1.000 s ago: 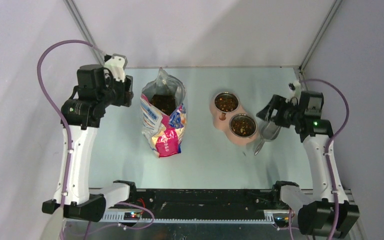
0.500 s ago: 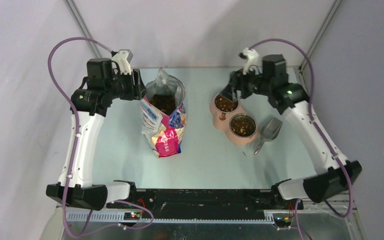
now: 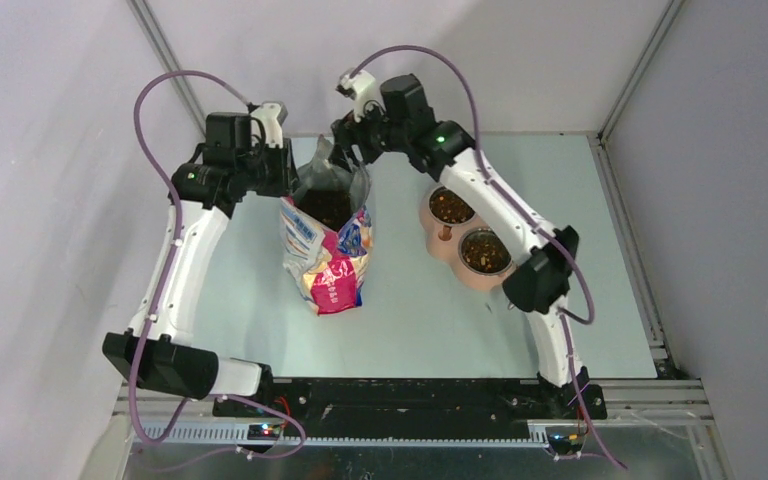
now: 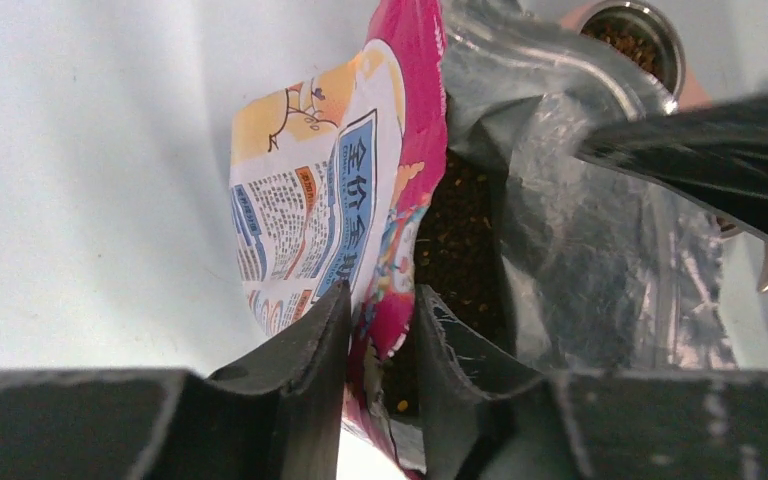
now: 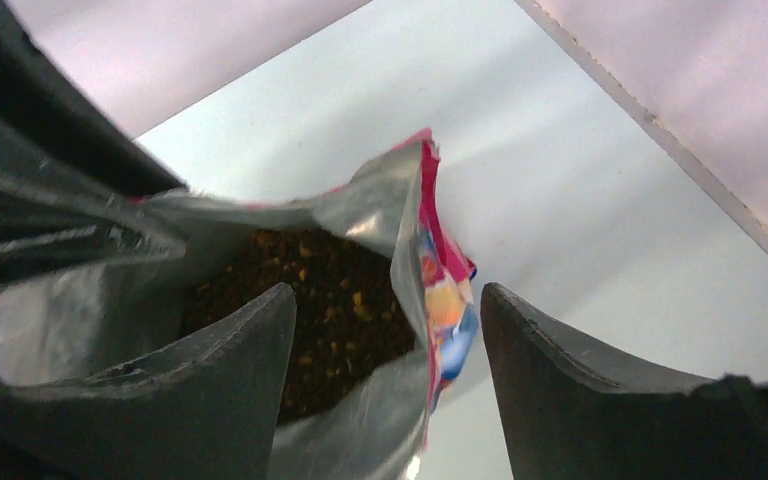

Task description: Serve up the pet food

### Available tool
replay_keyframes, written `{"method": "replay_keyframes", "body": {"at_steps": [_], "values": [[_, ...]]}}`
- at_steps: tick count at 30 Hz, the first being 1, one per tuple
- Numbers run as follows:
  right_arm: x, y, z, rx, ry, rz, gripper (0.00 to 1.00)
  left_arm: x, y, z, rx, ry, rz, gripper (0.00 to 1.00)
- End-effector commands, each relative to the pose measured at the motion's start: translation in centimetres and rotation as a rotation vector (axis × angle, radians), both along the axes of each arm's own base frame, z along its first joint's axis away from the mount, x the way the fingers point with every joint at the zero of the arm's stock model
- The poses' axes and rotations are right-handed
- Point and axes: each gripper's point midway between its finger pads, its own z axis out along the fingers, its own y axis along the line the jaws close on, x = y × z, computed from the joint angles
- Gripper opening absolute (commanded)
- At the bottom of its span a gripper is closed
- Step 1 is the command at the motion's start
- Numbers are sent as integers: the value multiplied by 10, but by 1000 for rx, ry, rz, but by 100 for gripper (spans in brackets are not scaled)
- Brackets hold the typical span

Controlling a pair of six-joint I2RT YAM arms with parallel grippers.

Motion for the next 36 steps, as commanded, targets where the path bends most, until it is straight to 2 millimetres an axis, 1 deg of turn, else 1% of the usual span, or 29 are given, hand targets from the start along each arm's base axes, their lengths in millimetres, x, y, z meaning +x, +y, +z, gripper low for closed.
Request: {"method": "replay_keyframes", "body": {"at_steps": [1,2,5,7,8,9,10,11,12,13,14,15,16,17,18,19,20,21,22,24,26,27,28,29,30,31,32,34,36], "values": [[21,27,4,14,-98,13,70,0,-4,6,-16,-68,-22,32],[22,31,-2,12,-92,16,68,-2,-5,9,-21,-79,-29,31],[20,47,-20,1,-82,50,57,-5,-7,11,-23,-98,-46,32],[19,53,-24,3,-78,51,47,-10,-6,15,-20,-116,-44,38],[18,56,-26,4,-75,50,37,-11,-4,16,-16,-119,-37,43],[20,57,-25,7,-81,30,32,-16,0,22,-11,-141,-21,45],[24,57,-21,6,-94,-5,19,-19,3,26,-4,-156,-6,49],[26,55,-19,8,-94,-31,12,-30,6,36,-7,-200,-2,52],[32,50,-14,8,-106,-88,1,-33,8,35,-3,-228,-2,55],[33,47,-10,19,-92,-125,0,-48,10,52,-10,-303,-8,58],[39,37,-4,15,-98,-196,0,-51,12,50,2,-340,-10,59],[41,31,0,29,-76,-246,0,-66,12,66,-5,-413,-19,61],[46,16,4,17,-75,-328,0,-72,10,61,18,-423,-54,62],[44,8,16,46,-55,-371,0,-84,7,65,18,-452,-88,63],[44,-2,10,26,-34,-416,0,-95,-1,65,21,-469,-163,63],[39,-9,22,56,-17,-442,0,-105,-11,59,22,-457,-228,63],[38,-17,14,46,18,-481,0,-116,-21,55,33,-466,-324,63],[32,-22,23,60,23,-492,0,-128,-33,45,32,-439,-399,63],[28,-26,18,52,53,-513,0,-138,-43,36,44,-430,-469,63],[18,-34,23,57,69,-534,0,-149,-53,17,45,-387,-534,63],[5,-41,38,79,71,-535,0,-152,-59,5,23,-349,-550,64],[1,-42,36,71,80,-535,0,-151,-60,-2,34,-337,-553,64],[-6,-45,45,91,82,-537,0,-153,-62,-6,50,-328,-573,64],[-10,-48,42,87,100,-543,0,-151,-62,-10,88,-334,-594,64],[-16,-50,50,101,101,-540,0,-155,-64,-13,113,-330,-620,64],[-21,-52,45,95,120,-542,0,-155,-65,-14,134,-338,-636,64],[-27,-53,51,105,122,-536,0,-154,-66,-14,147,-347,-640,65],[-35,-50,40,87,150,-504,0,-152,-70,-15,163,-356,-649,66],[-36,-48,32,76,161,-489,0,-145,-72,-16,190,-366,-642,67]]}}
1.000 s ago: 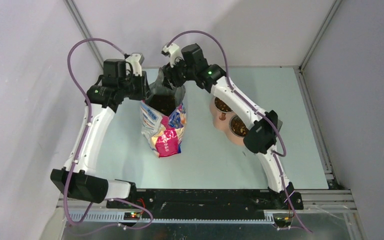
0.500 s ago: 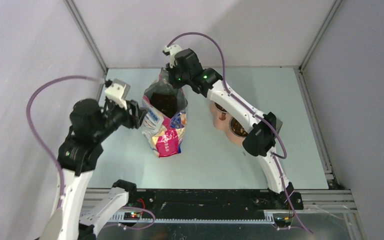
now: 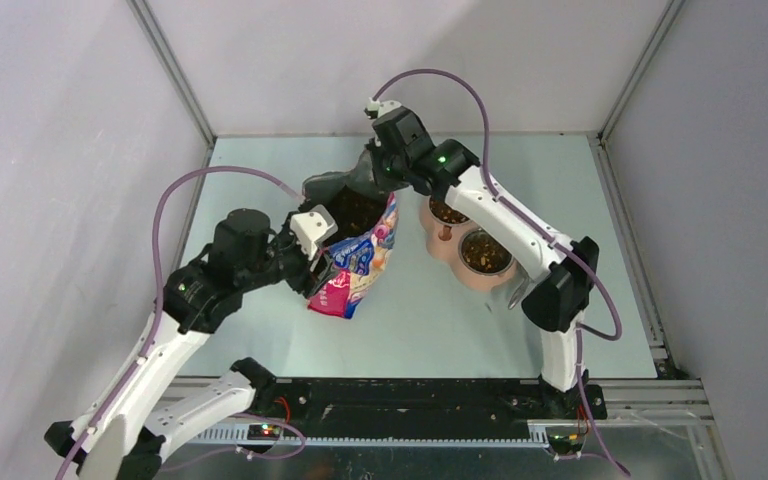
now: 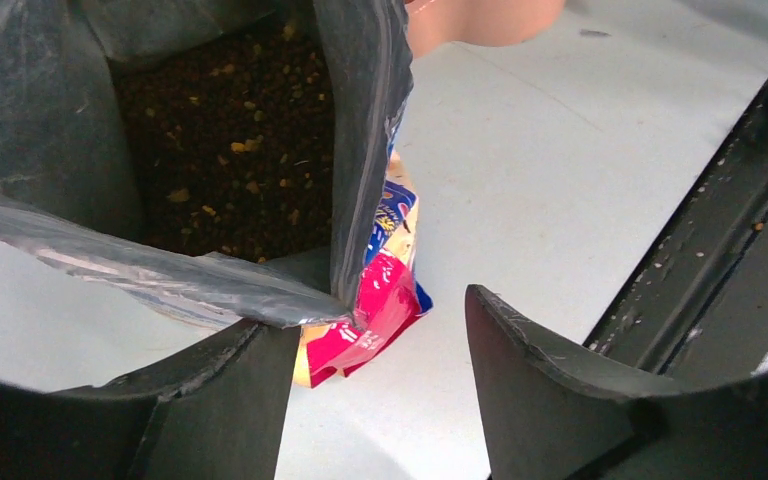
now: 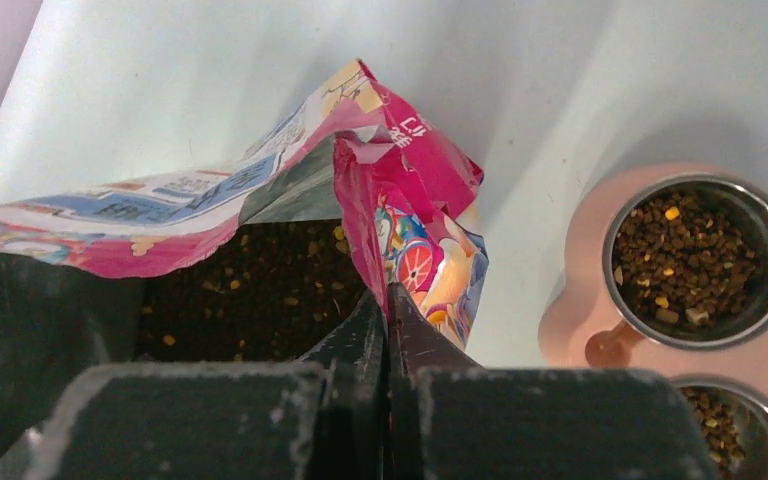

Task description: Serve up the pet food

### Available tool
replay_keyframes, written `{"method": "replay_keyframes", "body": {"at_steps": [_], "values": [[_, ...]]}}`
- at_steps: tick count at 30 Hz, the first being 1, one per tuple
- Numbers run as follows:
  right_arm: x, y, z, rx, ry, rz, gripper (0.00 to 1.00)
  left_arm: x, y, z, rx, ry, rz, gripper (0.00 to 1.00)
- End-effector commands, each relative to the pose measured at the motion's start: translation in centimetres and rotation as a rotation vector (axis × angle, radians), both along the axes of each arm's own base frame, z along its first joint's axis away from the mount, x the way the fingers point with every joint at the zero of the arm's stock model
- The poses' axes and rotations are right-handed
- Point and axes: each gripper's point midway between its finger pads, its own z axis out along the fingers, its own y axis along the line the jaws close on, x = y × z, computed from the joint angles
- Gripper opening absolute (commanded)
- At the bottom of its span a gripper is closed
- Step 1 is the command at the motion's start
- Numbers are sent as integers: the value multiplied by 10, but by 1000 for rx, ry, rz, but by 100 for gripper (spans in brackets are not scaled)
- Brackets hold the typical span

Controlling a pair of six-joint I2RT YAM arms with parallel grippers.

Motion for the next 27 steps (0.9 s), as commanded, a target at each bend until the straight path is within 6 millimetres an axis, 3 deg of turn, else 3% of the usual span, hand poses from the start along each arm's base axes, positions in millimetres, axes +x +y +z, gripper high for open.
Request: {"method": "replay_keyframes", "body": {"at_steps": [1,3,6,10,14,17,20,24,27], "values": [[-13,3,86,212,-135,12,0,17,-4,15,27,-124,9,67],[-12,6,79,225,-104,43,0,33,2,17,38,-147,102,65],[-17,10,80,293,-39,135,14,52,19,22,66,-189,241,63],[-20,2,88,403,24,256,32,51,16,22,64,-194,215,56],[-21,-12,105,502,11,429,48,40,5,16,53,-172,122,38],[-3,-28,109,441,-89,456,56,34,4,10,80,-170,70,17],[10,-30,95,319,-174,513,62,33,18,8,143,-214,64,2],[21,-16,85,345,-145,552,71,35,48,16,189,-289,133,0],[15,4,92,417,-117,621,76,41,73,32,239,-380,212,0]]}}
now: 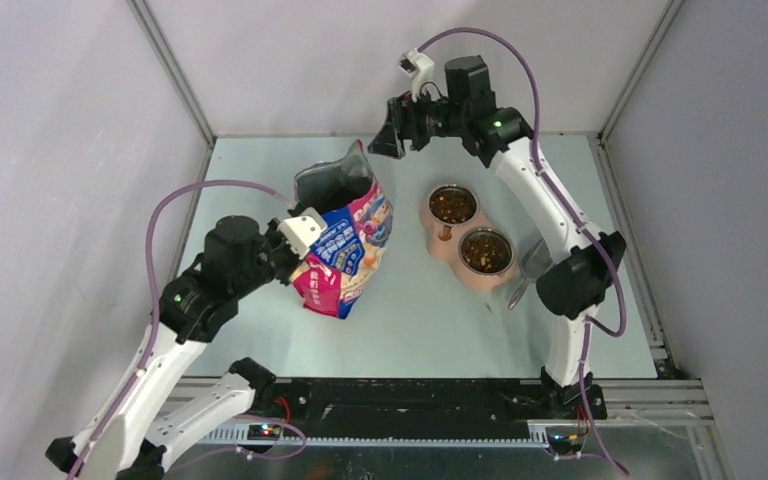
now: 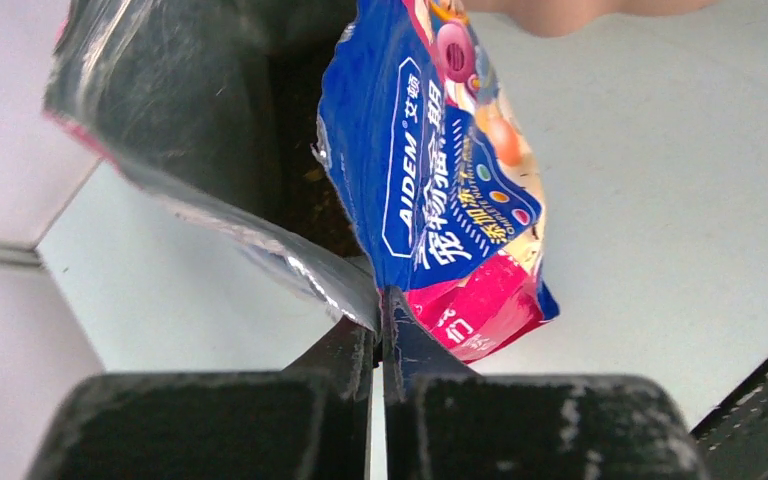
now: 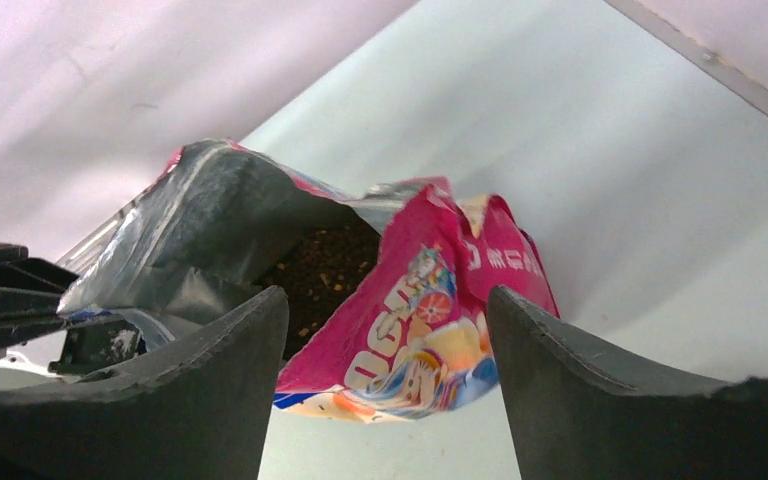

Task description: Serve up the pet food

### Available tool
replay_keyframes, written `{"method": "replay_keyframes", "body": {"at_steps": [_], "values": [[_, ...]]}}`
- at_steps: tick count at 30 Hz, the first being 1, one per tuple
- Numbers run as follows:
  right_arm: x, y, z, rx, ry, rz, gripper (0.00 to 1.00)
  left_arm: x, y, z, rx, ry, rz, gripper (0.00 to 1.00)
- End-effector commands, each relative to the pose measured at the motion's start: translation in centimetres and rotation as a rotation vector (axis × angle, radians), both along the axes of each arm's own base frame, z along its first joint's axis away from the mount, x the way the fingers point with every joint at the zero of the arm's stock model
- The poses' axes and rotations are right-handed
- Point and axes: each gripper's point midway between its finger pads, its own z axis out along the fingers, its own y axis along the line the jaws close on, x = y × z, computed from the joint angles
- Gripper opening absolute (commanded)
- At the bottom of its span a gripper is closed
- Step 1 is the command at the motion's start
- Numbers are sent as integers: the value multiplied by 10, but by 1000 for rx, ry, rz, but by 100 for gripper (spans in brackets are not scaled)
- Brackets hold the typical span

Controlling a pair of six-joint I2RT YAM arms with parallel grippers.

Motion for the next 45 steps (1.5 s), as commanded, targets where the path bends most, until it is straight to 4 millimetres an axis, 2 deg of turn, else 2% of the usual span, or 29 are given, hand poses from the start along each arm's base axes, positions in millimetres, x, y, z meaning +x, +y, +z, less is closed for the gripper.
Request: {"method": "replay_keyframes", "body": {"at_steps": [1,6,9,10,11,12,13,14,15,16,17,18,19,20,22,26,29,31,34,39,41,43,44,45], "values": [[-8,37,5,62,-20,155,77,14,49,41,103,-219,144,0],[-18,60,5,59,-49,208,80,28,87,79,129,-344,278,0],[-36,61,13,99,-88,369,79,30,105,85,130,-356,342,0],[-36,58,10,91,-120,403,79,30,114,85,130,-355,372,0],[-38,51,12,103,-126,445,78,29,111,83,115,-349,351,0],[-31,43,8,99,-156,459,78,28,115,81,105,-340,361,0],[-34,39,10,116,-157,501,76,25,107,76,88,-319,312,0],[-26,30,6,121,-169,511,76,23,103,69,77,-292,279,0],[-33,26,9,149,-163,564,75,22,100,66,71,-279,256,0],[-25,18,5,150,-189,577,75,19,92,61,56,-246,208,0],[-30,13,6,155,-191,604,75,18,89,59,53,-230,181,7],[-24,9,3,144,-240,612,75,14,81,51,40,-172,129,24],[-24,6,2,133,-282,622,76,13,78,48,46,-146,104,32],[-23,4,2,125,-303,623,76,13,75,42,40,-94,81,44],[-22,5,-5,89,-376,637,78,17,72,32,29,-44,64,52],[-26,14,-26,22,-439,670,79,15,58,15,-4,-14,-20,56],[-34,24,-35,9,-461,702,79,9,52,12,-28,22,-48,57],[-37,33,-42,-7,-473,714,79,8,57,12,-16,28,-12,57],[-34,48,-49,-6,-498,713,79,16,70,14,-7,-26,79,57],[-38,66,-56,6,-479,728,73,20,77,-3,27,21,110,51],[-41,70,-58,3,-473,729,67,22,78,-8,33,36,108,46],[-43,71,-59,3,-456,725,54,25,79,-12,34,29,118,40],[-42,71,-64,-15,-442,709,43,26,80,-11,34,23,125,37],[-43,70,-62,-27,-449,701,38,27,82,-10,39,14,136,32]]}}
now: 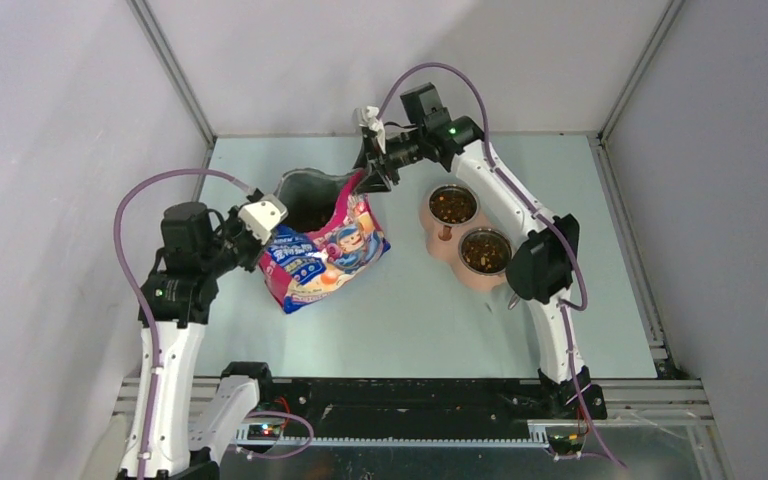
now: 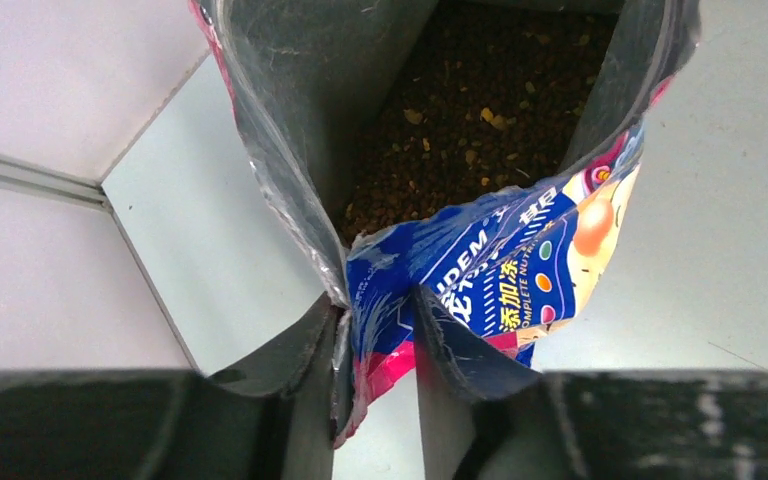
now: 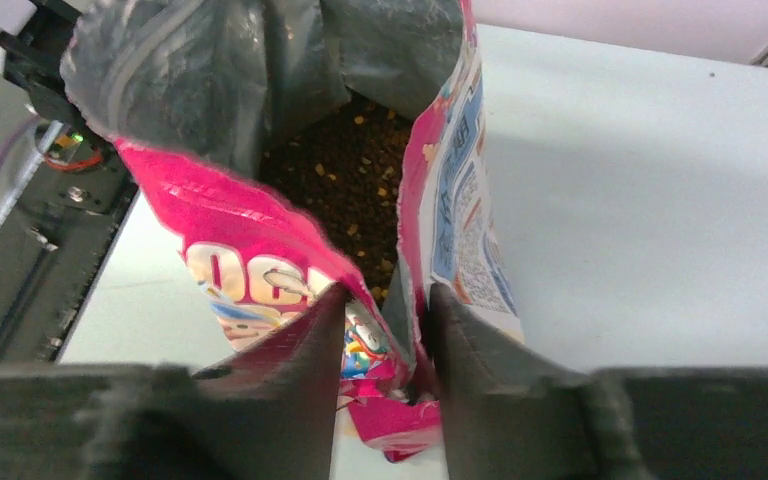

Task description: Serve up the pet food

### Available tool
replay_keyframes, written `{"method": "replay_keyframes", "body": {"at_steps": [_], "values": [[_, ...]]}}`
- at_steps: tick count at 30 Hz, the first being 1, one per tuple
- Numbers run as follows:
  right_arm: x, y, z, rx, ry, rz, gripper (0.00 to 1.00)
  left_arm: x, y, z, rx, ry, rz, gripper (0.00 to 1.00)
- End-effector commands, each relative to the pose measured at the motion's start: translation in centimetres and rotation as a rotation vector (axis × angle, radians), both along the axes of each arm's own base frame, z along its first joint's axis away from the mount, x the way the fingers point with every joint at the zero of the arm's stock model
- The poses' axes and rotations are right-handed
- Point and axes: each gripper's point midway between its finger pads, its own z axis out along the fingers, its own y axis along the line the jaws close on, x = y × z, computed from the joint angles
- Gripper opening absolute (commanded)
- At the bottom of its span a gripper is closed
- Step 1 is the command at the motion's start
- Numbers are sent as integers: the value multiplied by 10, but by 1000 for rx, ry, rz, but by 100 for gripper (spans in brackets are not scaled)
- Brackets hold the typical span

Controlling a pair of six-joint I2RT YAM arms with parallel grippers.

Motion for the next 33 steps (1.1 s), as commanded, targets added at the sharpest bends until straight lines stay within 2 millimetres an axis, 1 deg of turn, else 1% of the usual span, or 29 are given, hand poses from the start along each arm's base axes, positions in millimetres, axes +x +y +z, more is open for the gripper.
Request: {"method": "replay_keyframes", "body": {"at_steps": [1,2,3,4,5,6,7,8,9,10,11,12,13,14,15,16,17,18,19,20,22,23,24,25,26,27,29,32,33], "values": [[2,0,7,-17,-55,-53,26,2,6,-10,7,20,38,27],[1,-4,2,-35,-52,-64,19,2,10,-8,27,11,49,17],[1,-11,14,-37,-83,-94,5,2,13,-6,58,-6,44,12],[-2,-17,7,-58,-64,-110,1,1,19,-4,91,-15,61,4],[-6,-28,27,-40,-88,-138,0,1,27,-1,144,-39,71,2],[-13,-35,23,-53,-65,-145,0,1,31,2,171,-50,75,0],[-23,-46,44,-31,-83,-160,0,0,38,5,212,-71,83,0],[-32,-53,40,-45,-62,-165,0,0,47,12,226,-85,111,0],[-45,-65,59,-25,-90,-173,0,0,55,20,239,-104,130,0],[-54,-72,51,-42,-71,-169,0,1,58,24,240,-106,140,0],[-67,-85,68,-20,-105,-176,0,-1,63,32,232,-113,159,0],[-74,-91,58,-38,-93,-173,0,0,65,31,234,-96,153,0],[-81,-102,68,-26,-117,-186,0,-4,63,34,217,-83,134,0],[-85,-108,57,-45,-95,-190,0,-5,60,32,213,-72,109,0],[-89,-116,61,-41,-101,-204,0,-10,48,28,179,-51,54,0],[-92,-120,53,-52,-78,-211,0,-14,41,26,172,-51,11,0],[-95,-123,44,-66,-53,-213,0,-22,26,19,125,-28,-64,0],[-98,-124,43,-65,-50,-214,0,-27,13,19,87,-33,-122,0],[-101,-125,36,-76,-35,-213,0,-31,8,16,66,-17,-144,0],[-106,-125,38,-74,-42,-208,0,-34,2,16,44,-18,-170,0],[-113,-124,35,-83,-54,-201,0,-39,-1,16,35,-3,-186,13],[-114,-124,34,-91,-63,-207,6,-41,-2,17,35,2,-188,31],[-118,-122,35,-94,-73,-198,13,-43,-3,18,40,-2,-196,39],[-119,-122,36,-101,-87,-202,28,-46,-4,16,49,-1,-209,50],[-123,-118,36,-105,-95,-188,32,-48,-7,17,42,-4,-228,54],[-122,-116,38,-110,-112,-190,40,-48,-9,16,39,-6,-243,60],[-124,-107,38,-118,-130,-182,49,-46,-17,16,33,-4,-287,63],[-124,-90,32,-143,-137,-161,56,-40,-32,20,67,-7,-355,65],[-123,-84,30,-152,-143,-156,58,-37,-33,19,70,3,-343,66]]}}
